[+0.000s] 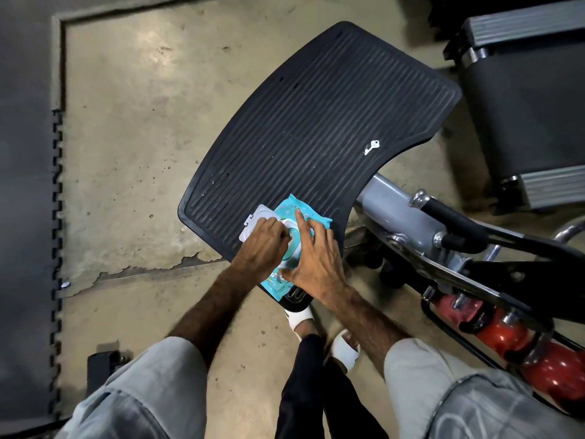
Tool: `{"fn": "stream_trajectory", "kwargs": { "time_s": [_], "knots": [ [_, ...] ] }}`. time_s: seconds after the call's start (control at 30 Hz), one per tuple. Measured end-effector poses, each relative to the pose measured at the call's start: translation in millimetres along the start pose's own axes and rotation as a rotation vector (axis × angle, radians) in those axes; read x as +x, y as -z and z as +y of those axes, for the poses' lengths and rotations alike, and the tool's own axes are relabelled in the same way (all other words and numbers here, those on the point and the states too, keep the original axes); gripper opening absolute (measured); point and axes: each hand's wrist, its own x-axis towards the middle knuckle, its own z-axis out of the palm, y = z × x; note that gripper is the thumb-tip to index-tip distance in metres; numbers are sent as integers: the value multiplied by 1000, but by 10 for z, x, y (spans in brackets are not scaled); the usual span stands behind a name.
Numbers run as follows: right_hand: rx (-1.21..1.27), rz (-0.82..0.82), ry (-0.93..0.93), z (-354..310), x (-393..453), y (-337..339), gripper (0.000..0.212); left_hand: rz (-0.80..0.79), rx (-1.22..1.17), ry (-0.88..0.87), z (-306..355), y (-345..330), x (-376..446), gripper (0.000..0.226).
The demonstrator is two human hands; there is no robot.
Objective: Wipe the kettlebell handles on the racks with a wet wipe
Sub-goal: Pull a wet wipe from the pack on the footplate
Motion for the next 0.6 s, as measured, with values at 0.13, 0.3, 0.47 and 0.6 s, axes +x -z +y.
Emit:
{"fn": "stream_trajectory", "kwargs": {
  "time_s": [0.13, 0.3, 0.47, 0.6],
  "knots": [
    [-31, 8, 2, 5, 1, 8, 124, -36, -100, -15, 4, 43, -42, 9],
    [-31, 22, -1, 5, 1, 3, 123, 4, -204, 28, -14, 37, -89, 7],
    [-8, 10, 7, -5, 3, 22, 124, 54, -158, 79, -15, -11, -89, 24],
    [-9, -10, 10, 3, 2, 33, 125, 31, -109, 106, 16, -30, -19, 10]
  ]
}}
